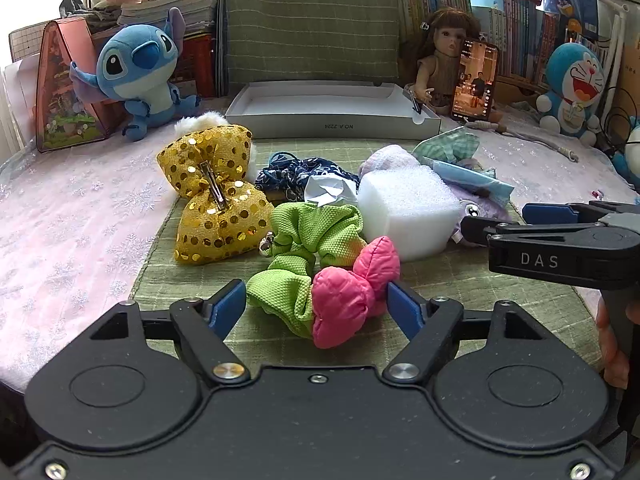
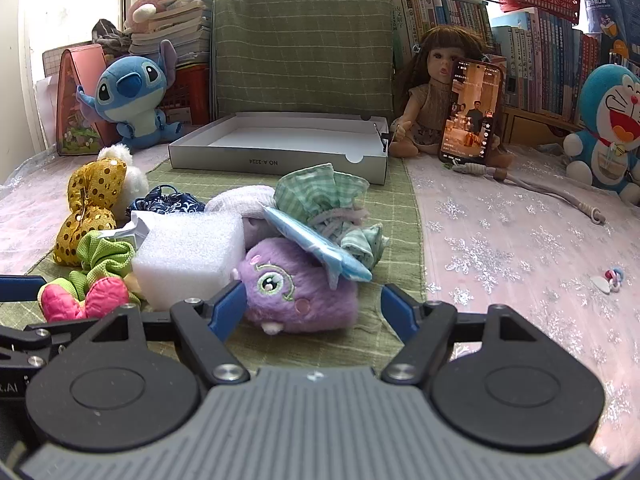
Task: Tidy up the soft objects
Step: 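Move left tool to green-pink scrunchie while right tool moves to purple plush, then close left tool on green-pink scrunchie while right tool closes on purple plush, then lift and carry scrunchie with left tool while right tool carries plush toward box, then lower and open left tool in box while right tool releases plush there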
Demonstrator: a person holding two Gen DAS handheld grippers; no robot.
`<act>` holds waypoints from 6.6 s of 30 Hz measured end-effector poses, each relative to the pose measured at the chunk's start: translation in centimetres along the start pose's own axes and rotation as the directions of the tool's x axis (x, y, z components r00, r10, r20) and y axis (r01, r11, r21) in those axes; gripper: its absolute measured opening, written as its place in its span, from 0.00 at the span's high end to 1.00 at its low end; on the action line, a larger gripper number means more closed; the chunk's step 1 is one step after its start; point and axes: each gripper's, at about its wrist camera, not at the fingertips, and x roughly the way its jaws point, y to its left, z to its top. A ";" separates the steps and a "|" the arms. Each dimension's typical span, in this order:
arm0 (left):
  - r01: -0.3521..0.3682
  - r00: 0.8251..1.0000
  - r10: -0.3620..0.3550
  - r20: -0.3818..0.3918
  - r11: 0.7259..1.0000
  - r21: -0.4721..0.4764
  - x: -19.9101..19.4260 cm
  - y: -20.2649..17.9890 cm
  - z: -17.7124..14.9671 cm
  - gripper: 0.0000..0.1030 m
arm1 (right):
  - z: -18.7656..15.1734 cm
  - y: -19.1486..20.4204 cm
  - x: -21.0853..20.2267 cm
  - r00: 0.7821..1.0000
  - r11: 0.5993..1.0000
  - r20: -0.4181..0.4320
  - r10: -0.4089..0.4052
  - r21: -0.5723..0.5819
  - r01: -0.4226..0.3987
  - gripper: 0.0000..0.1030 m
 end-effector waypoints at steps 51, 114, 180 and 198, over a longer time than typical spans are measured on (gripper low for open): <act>0.011 0.999 -0.013 0.049 0.999 0.030 -1.8 -0.1 -0.3 0.51 | -1.0 0.4 -2.7 0.996 0.995 0.011 0.093 0.021 -0.093 0.31; 0.120 0.989 -0.121 0.085 0.993 0.012 -0.4 1.0 6.6 0.59 | 3.8 -1.2 -4.1 0.987 0.990 0.116 0.114 0.067 -0.122 0.31; 0.013 0.987 -0.032 -0.160 0.993 -0.119 26.1 4.7 23.5 0.57 | 15.8 -4.0 20.6 0.987 0.987 -0.146 0.072 0.150 -0.050 0.31; -0.014 0.976 -0.011 -0.217 0.993 -0.118 27.6 4.8 22.9 0.55 | 15.2 -4.1 21.8 0.982 0.984 -0.174 0.076 0.174 -0.045 0.31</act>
